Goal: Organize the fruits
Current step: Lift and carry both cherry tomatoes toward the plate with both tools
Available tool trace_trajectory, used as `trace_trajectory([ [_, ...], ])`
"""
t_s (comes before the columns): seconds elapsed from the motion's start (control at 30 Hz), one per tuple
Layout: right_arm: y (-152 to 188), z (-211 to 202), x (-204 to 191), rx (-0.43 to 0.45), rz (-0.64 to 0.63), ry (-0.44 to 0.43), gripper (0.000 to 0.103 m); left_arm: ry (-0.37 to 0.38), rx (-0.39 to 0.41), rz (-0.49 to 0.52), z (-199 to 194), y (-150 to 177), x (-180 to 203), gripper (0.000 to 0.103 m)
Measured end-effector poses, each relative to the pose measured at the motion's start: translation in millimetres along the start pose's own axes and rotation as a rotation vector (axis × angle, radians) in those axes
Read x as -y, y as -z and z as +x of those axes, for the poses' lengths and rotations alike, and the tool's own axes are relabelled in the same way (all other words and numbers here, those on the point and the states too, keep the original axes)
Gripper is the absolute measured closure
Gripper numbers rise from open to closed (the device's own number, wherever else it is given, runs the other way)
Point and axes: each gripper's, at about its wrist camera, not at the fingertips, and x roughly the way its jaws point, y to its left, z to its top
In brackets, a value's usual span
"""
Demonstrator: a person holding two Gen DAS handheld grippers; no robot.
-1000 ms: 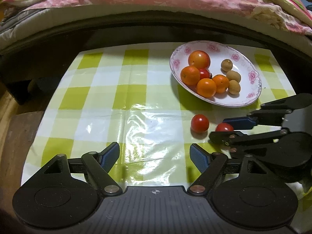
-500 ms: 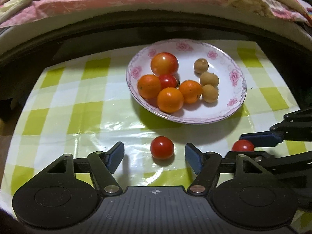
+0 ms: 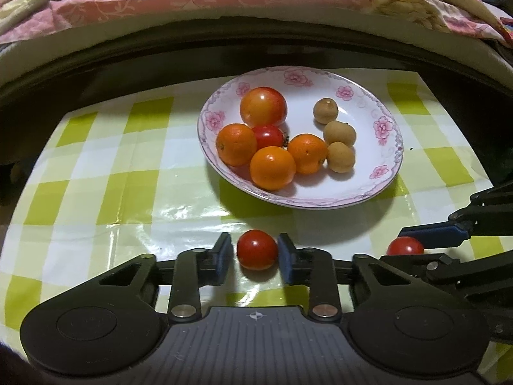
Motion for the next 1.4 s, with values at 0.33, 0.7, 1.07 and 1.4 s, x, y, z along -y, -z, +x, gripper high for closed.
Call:
trace_trajectory([
  [0.33, -0.8, 2.1, -3.0, -0.006, -0.008, 0.009, 0.074, 0.014, -0.034, 0.011, -9.7, 6.3, 7.3, 0.069],
  [0.7, 2.3, 4.8, -16.7, -0.007, -0.085, 0.039, 0.074, 0.031, -0.078, 0.036, -31.3, 35.5, 19.8, 0.068],
  [1.07, 1.9, 7.0, -18.4, 0.0, -0.099, 0.037, 0.073, 0.013, -0.063, 0.06, -34.8, 43.0, 17.5, 0.047],
  [1.4, 5.0, 4.7, -15.6, 0.001, -0.095, 0.024, 0.071, 0.021, -0.044, 0.051, -43.5, 56.9, 10.4, 0.034],
])
